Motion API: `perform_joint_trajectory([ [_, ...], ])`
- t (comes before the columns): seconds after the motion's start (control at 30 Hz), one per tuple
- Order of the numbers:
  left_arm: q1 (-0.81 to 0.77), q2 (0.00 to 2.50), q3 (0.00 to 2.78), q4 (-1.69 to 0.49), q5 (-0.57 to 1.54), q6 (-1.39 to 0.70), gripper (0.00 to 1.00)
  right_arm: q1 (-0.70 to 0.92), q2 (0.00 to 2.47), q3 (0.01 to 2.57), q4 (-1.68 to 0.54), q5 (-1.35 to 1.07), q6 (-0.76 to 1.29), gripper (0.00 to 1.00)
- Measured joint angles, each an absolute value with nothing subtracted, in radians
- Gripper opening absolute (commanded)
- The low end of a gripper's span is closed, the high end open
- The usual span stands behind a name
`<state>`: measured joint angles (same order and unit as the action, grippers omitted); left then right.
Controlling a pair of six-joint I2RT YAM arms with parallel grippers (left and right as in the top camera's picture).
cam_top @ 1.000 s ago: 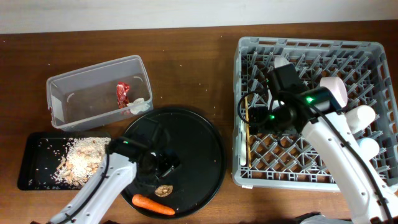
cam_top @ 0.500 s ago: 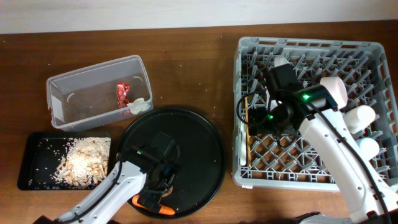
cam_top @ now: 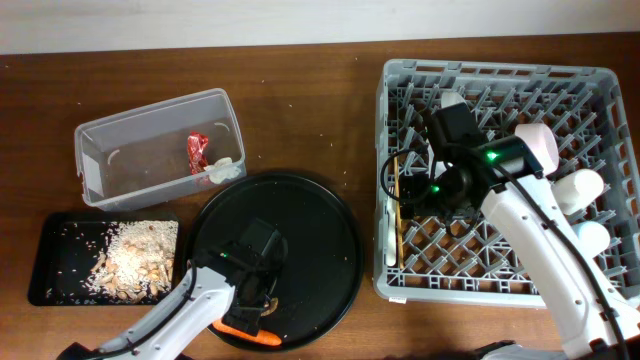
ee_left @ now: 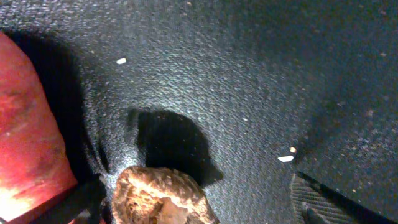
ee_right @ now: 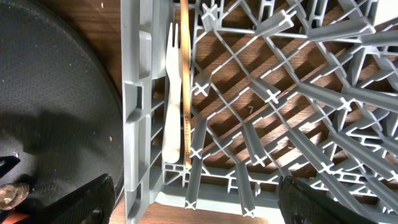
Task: Sort waste into correct bins and load items into the dishwasher rack
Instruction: 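Reach the left gripper to the brown mushroom and grasp it, then carry the mushroom to the black rice tray and release it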
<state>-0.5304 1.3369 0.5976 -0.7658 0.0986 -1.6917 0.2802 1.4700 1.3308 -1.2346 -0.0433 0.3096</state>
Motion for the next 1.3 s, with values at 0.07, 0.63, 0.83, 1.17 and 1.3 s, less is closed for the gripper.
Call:
perform_joint_trajectory([
  [0.07,-0.53,1.337,0.588,-0.762,0.095,-1.69,0.74,0.28,1.47,1.331,-1.235,-0.043,0.31,0.87],
  [0.63,-0.53,1.337,0.577,-0.748,0.073,-1.695,0.4,0.28,1.47,1.331,-1.238,-0.043,0.31,0.86],
  [0.83,-0.53,1.337,0.577,-0.743,0.06,-1.695,0.32,0.28,1.47,1.331,-1.238,-0.043,0.31,0.86],
  [1.17,-0.508,1.332,0.58,-0.744,0.046,-1.616,0.23,0.28,1.47,1.331,-1.239,-0.043,0.31,0.86],
  [1.3,-0.423,1.324,0.61,-0.743,0.02,-1.492,0.21,0.28,1.47,1.331,-1.238,-0.043,0.31,0.86],
])
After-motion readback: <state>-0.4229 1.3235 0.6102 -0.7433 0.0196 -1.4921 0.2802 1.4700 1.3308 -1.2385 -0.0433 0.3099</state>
